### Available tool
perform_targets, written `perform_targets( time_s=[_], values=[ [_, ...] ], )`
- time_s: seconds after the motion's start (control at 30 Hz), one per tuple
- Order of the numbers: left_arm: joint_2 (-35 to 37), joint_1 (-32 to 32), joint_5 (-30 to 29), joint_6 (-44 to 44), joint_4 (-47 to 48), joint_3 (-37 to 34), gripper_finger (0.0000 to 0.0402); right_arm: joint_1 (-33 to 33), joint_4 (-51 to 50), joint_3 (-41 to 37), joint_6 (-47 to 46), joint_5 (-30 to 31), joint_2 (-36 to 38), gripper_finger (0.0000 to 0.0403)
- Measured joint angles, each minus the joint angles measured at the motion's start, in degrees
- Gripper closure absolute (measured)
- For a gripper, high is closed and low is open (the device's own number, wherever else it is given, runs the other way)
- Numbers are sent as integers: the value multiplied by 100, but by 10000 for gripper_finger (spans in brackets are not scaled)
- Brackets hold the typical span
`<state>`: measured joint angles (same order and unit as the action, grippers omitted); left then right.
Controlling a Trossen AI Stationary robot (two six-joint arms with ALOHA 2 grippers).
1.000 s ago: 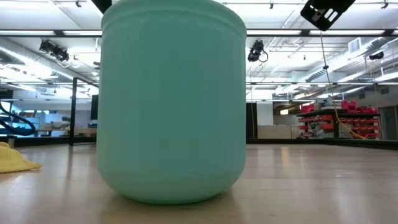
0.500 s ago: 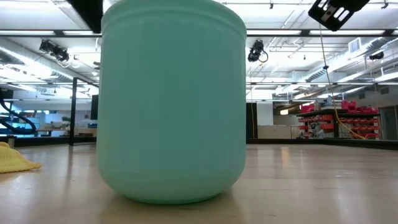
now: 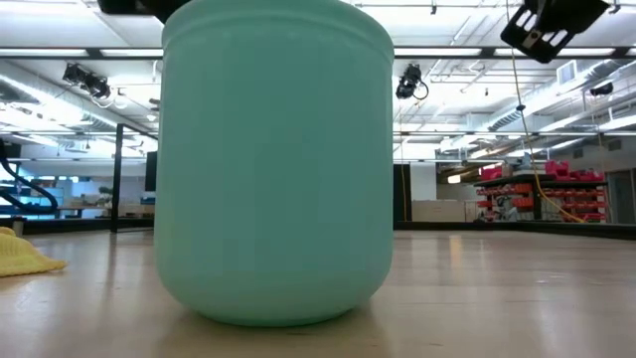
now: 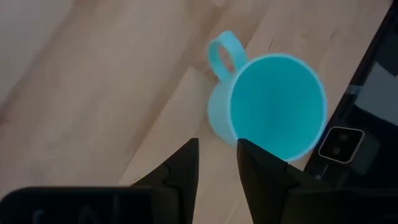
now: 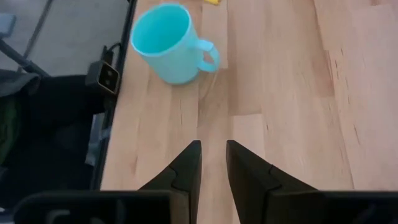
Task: Stack small to large cups/mugs on shelf
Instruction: Put the light blue mug on the shelf
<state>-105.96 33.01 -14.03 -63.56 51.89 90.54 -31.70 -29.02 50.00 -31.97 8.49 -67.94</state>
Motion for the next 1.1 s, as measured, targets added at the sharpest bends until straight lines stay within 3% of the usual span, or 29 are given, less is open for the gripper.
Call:
perform_targets(
  time_s=[0.5, 1.1],
  values=[
    [-439, -173, 383, 416, -605, -7, 260, 0, 41, -2, -4, 46, 2, 321],
    [-819, -438, 826, 632, -615, -4, 276, 0, 42, -2, -66, 164, 2, 321]
  ],
)
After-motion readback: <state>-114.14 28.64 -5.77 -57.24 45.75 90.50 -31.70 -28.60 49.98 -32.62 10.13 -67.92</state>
